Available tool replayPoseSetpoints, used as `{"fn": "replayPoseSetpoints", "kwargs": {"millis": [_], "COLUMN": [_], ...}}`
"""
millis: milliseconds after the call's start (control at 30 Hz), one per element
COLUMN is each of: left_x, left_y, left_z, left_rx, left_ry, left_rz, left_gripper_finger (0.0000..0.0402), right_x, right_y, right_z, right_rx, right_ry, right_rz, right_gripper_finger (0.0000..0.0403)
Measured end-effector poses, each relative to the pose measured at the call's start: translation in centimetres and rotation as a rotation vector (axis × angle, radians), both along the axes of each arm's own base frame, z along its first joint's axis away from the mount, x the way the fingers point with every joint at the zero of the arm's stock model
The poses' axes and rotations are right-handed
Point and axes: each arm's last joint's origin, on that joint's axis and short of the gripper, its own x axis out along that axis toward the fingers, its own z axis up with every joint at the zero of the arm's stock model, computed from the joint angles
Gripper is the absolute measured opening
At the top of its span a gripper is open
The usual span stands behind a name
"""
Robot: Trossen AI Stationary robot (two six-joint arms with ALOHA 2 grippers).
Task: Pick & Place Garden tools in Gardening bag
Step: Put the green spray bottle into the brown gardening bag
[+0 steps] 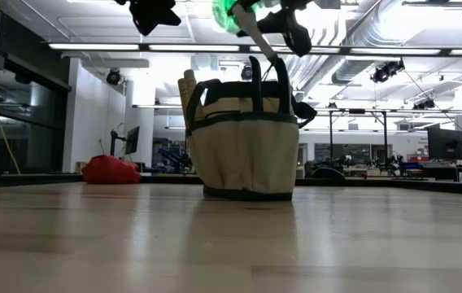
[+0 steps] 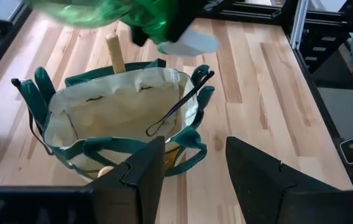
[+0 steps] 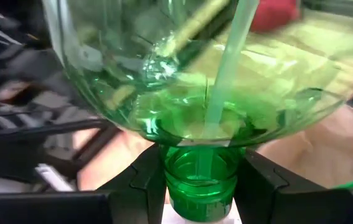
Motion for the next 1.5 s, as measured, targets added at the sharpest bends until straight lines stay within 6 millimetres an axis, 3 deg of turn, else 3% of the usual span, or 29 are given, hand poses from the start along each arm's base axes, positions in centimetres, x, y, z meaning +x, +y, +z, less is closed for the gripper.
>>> {"fn": "replayPoseSetpoints", "kwargs": {"millis": [167,467,967,1500], "left_x": [-0.4,-1.1,-1.4,-1.6], "left_y": [0.0,0.1,0.1,0.1], "left_z": [0.0,0.3,0.3,0.0], "left_rx": [0.008,0.023,0.023,0.022], "left_ry": [0.02,0.02,0.025,0.062], "left_rz": [0.012,0.031,0.032,0.031], "left_gripper_finger": [0.0167,0.0167,0.0167,0.0167], "right_x": [1.6,3.8,4.3,4.1], "right_y": [-1.0,-2.4,-2.5,-2.3], "right_z": [1.0,-1.8,-4.2,-5.0], "right_rx": [0.069,0.224,0.29,0.37], "right_ry": [0.152,0.298,0.403,0.476], "right_rz": [-0.074,-0.124,-0.205,-0.199], "right_gripper_finger": [0.0135,0.0135,0.0135,0.0135]}}
